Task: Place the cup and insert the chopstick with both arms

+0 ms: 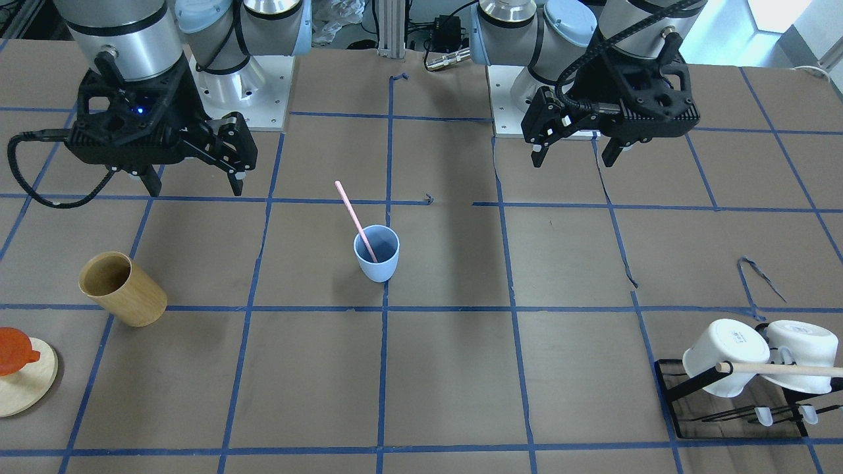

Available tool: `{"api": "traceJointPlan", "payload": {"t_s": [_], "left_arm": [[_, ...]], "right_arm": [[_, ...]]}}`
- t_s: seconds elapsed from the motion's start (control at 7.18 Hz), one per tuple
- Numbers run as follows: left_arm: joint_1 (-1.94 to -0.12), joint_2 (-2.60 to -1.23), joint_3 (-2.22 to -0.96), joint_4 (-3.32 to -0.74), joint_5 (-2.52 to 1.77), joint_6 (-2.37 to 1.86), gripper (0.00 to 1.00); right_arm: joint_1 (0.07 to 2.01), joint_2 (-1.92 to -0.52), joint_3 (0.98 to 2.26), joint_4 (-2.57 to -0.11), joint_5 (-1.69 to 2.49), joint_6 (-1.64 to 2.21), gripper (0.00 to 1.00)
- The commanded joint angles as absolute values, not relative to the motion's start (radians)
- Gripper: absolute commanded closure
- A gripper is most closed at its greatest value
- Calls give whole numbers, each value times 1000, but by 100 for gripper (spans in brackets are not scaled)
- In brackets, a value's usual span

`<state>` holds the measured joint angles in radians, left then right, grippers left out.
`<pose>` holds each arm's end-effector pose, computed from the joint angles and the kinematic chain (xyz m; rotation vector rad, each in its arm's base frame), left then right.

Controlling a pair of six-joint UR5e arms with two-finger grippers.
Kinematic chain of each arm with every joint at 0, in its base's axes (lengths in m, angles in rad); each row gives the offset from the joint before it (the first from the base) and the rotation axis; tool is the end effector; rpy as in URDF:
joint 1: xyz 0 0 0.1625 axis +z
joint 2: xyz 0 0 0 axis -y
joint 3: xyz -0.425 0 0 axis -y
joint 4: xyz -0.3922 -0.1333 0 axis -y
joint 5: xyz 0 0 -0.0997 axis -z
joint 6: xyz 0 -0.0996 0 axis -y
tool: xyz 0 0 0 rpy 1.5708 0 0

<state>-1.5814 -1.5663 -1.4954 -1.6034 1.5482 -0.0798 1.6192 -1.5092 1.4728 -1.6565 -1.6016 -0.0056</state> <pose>-0.1408 -0.4919 0.5240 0.1070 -3.1142 0.0720 0.1557 -0.5223 0.5143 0.0810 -3.1065 0.1909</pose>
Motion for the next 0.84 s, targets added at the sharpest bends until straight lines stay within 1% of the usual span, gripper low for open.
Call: {"api": "traceJointPlan", "payload": {"t_s": [0.0, 0.7], "left_arm": [[-1582, -1566, -1496, -1605, 1548, -80, 0], [-1582, -1566, -1496, -1605, 1548, -80, 0]], "right_arm": [[1600, -1519, 1474, -1654, -1603, -12, 0], [1598, -1534, 1479, -1641, -1608, -14, 0]]}}
